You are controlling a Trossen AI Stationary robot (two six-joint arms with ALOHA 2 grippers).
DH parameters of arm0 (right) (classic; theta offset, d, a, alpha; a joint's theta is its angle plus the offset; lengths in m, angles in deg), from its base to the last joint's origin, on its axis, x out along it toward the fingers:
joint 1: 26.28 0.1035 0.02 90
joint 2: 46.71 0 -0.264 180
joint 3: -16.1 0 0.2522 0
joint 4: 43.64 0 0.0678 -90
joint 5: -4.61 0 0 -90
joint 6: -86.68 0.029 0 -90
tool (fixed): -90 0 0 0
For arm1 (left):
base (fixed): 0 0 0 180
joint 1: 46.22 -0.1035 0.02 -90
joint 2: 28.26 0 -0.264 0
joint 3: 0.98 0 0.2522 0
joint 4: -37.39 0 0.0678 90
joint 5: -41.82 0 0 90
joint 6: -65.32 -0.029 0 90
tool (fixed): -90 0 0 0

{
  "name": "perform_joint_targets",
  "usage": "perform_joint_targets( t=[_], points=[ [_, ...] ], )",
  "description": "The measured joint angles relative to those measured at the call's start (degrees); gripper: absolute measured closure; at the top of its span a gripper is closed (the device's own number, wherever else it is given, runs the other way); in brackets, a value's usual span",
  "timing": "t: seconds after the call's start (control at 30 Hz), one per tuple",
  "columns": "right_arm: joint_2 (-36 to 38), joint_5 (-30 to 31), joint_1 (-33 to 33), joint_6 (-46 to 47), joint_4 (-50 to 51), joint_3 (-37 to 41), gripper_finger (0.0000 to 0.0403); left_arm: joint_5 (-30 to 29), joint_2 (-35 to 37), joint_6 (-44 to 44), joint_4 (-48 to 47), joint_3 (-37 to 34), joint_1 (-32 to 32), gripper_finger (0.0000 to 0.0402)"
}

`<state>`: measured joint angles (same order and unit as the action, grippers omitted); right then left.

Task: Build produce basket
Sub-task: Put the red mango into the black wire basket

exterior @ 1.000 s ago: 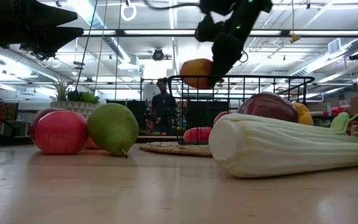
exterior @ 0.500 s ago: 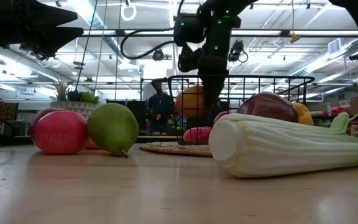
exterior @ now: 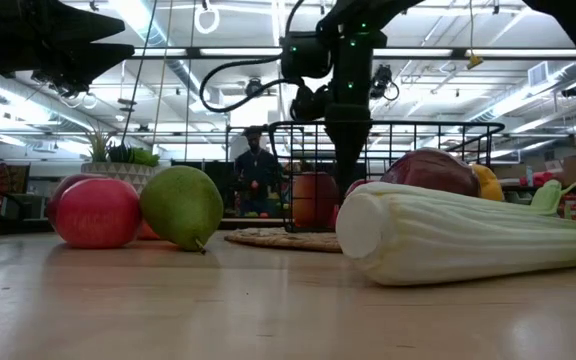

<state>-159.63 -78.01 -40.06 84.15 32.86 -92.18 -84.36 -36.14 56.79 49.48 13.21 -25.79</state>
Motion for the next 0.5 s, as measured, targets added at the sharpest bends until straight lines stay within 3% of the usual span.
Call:
perform_joint_targets(
  t=[0.5],
  points=[
    [12.7,2.1,5.5,2.4,-2.4,0.0,0.0016,0.0,0.0,0.0,0.0,0.0,0.0,0.0120]
  ],
)
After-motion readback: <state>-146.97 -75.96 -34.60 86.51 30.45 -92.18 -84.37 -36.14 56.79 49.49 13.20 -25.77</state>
